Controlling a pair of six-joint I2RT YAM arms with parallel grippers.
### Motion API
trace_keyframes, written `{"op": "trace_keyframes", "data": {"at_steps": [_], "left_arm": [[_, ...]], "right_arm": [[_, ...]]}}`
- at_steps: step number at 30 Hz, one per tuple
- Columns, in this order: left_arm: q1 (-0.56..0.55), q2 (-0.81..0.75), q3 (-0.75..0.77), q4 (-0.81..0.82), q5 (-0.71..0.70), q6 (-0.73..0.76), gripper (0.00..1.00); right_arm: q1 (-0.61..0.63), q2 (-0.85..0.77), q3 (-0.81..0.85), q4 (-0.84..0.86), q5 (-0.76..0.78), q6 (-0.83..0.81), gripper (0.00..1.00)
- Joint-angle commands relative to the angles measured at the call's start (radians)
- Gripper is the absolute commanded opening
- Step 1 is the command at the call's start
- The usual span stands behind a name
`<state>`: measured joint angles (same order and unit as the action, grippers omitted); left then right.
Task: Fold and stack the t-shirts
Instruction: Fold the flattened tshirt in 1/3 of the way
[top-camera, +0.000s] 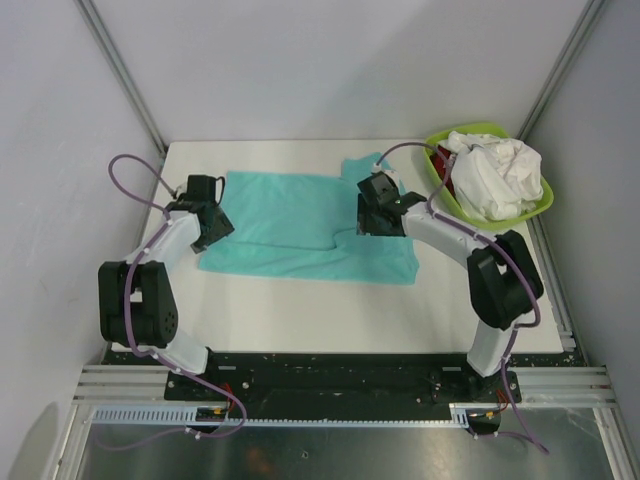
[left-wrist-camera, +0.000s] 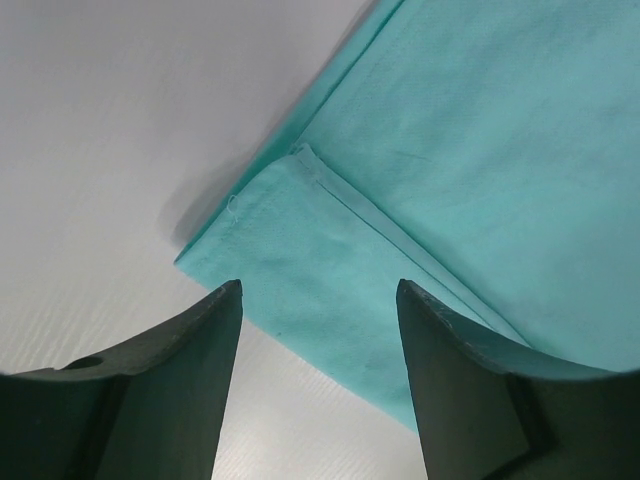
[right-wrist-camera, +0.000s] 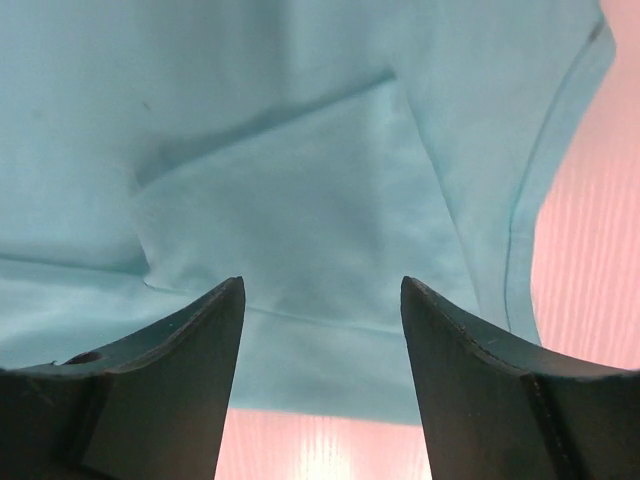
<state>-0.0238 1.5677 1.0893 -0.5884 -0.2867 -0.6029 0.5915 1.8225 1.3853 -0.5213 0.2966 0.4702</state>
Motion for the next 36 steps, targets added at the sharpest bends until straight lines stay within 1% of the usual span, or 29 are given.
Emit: {"op": "trace_keyframes", "data": {"at_steps": [1,4,9,12,23,30,36], "left_arm": [[0.008,-0.06,-0.018,0.022,0.018,-0.025,0.68],[0.014,-0.067,-0.033,0.026,0.022,-0.036,0.68],[0.02,-0.074,-0.062,0.025,0.022,-0.043,0.68],[0.021,-0.084,-0.084,0.027,0.022,-0.042,0.68],[0.021,-0.132,-0.126,0.029,0.027,-0.039,0.68],[0.052,-0.159,-0.157,0.027,0.022,-0.039,0.68],[0.1,-0.188,-0.192,0.028,0.024,-0.042,0.67]], "right_arm": [[-0.01,-0.101,-0.104,-0.004,-0.026,0.056,0.67],[-0.024,-0.184,-0.181,-0.009,-0.02,0.071,0.63],[-0.068,-0.327,-0.353,0.02,-0.057,0.098,0.54],[-0.078,-0.368,-0.42,0.042,-0.081,0.113,0.53],[-0.109,-0.438,-0.574,0.078,-0.083,0.144,0.5],[-0.138,-0.419,-0.617,0.135,-0.118,0.142,0.49],[-0.148,-0.385,-0.63,0.162,-0.13,0.147,0.41]]}}
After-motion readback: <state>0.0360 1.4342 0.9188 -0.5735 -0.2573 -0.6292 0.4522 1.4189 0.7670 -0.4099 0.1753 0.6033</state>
